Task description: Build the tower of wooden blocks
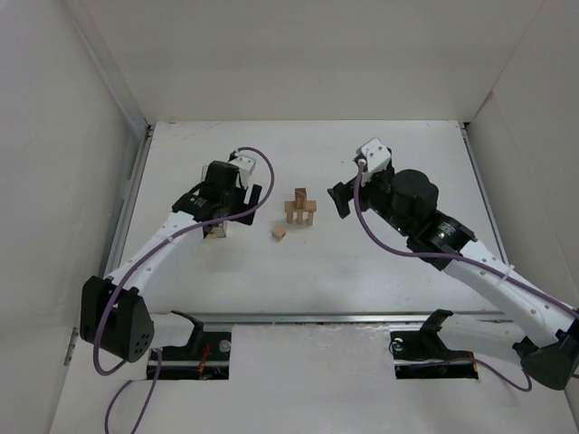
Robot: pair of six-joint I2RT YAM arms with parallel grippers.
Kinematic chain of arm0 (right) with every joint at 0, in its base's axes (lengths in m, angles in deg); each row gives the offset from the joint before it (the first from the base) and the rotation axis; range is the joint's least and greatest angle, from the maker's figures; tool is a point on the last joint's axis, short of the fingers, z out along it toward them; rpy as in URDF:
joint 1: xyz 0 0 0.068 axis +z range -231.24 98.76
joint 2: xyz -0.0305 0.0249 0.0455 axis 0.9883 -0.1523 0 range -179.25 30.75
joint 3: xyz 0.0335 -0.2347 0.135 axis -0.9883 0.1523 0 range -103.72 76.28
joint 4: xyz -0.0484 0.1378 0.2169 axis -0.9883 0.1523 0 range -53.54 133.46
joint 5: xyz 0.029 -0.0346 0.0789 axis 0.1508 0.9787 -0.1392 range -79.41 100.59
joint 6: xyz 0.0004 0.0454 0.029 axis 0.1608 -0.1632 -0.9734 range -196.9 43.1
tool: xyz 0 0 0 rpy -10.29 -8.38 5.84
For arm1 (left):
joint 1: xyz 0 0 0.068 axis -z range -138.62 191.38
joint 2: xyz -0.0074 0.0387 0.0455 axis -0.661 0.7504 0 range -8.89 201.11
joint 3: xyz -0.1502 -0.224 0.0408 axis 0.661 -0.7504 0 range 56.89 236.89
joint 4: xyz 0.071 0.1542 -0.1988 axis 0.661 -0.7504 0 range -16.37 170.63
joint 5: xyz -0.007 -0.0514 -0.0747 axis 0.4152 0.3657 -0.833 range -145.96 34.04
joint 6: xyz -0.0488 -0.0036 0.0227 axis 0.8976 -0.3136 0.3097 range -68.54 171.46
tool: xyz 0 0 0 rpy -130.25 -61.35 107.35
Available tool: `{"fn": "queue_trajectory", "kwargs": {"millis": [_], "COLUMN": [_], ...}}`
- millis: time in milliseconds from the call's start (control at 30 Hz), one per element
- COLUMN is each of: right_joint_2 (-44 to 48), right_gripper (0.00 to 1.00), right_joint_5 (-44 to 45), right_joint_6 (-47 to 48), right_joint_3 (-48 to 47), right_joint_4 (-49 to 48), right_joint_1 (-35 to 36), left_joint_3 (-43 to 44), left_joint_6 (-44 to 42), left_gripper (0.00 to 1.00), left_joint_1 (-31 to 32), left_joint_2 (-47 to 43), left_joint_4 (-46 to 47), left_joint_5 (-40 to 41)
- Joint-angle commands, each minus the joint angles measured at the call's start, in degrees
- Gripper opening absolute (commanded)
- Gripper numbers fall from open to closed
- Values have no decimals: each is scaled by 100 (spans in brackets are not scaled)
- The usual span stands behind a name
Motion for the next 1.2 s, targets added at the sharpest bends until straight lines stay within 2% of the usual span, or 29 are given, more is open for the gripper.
{"fn": "queue_trajectory", "kwargs": {"millis": [0,100,133,200,233,300,333,433,467,567,600,667,767,800,833,900,933,1000,1033,1100,1167], "right_joint_2": [-146,-480,-577,-805,-806,-806,-806,-736,-640,-289,-192,-60,-6,-67,-172,-461,-594,-1162,-1410,-2042,-3228], "right_gripper": [100,100,100,100,100,100,100,100,100,100,100,100,100,96,92,88,88,85,85,85,84], "right_joint_5": [1393,2317,3112,4117,5053,5588,5738,5538,5241,4276,3497,2825,3083,3250,3565,3779,3919,3982,3982,3867,3963], "right_joint_6": [-86,-235,-288,-289,103,929,1655,1664,1236,496,137,-452,-1838,-2427,-3677,-5054,-6314,-7543,-7957,-8129,-8608], "right_joint_3": [-520,-1046,-1204,-1627,-1689,-1750,-1812,-2365,-2366,-2095,-1911,-1113,-943,-873,-872,-767,-767,-705,-766,-1203,-1765], "right_joint_4": [150,527,755,915,706,145,-172,-421,-421,-307,-307,-394,25,271,848,1474,1721,2355,2435,2436,2924], "right_joint_1": [308,571,642,940,1106,1169,1170,1170,1170,1170,1170,1170,1318,1389,1468,1740,1854,2239,2372,2697,2821], "left_joint_3": [431,571,572,625,625,572,494,895,976,845,845,687,529,476,475,667,756,940,941,941,512], "left_joint_6": [565,565,504,224,-21,-206,-356,-428,-524,-639,-639,-578,-507,-394,-340,-174,-77,264,380,434,275], "left_gripper": [80,81,83,84,89,95,95,98,98,99,99,99,99,99,99,99,99,99,99,99,99], "left_joint_1": [-122,-262,-263,-263,-263,-447,-717,-1097,-1307,-1502,-1641,-1774,-1836,-1836,-1836,-1836,-1836,-1836,-1836,-1652,-1573], "left_joint_2": [-322,-383,-436,-585,-664,-849,-989,-990,-990,-1261,-1350,-1595,-1658,-1563,-1483,-1264,-1019,-790,-788,-788,-1174], "left_joint_4": [-55,-108,-108,-108,58,208,209,-343,-545,-802,-802,-732,-574,-573,-504,-345,-293,-231,-300,-362,-144], "left_joint_5": [855,1340,1759,2017,2184,2299,1978,1598,1353,1472,1578,1456,1578,1701,1945,2202,2272,2326,2326,2141,2394]}}
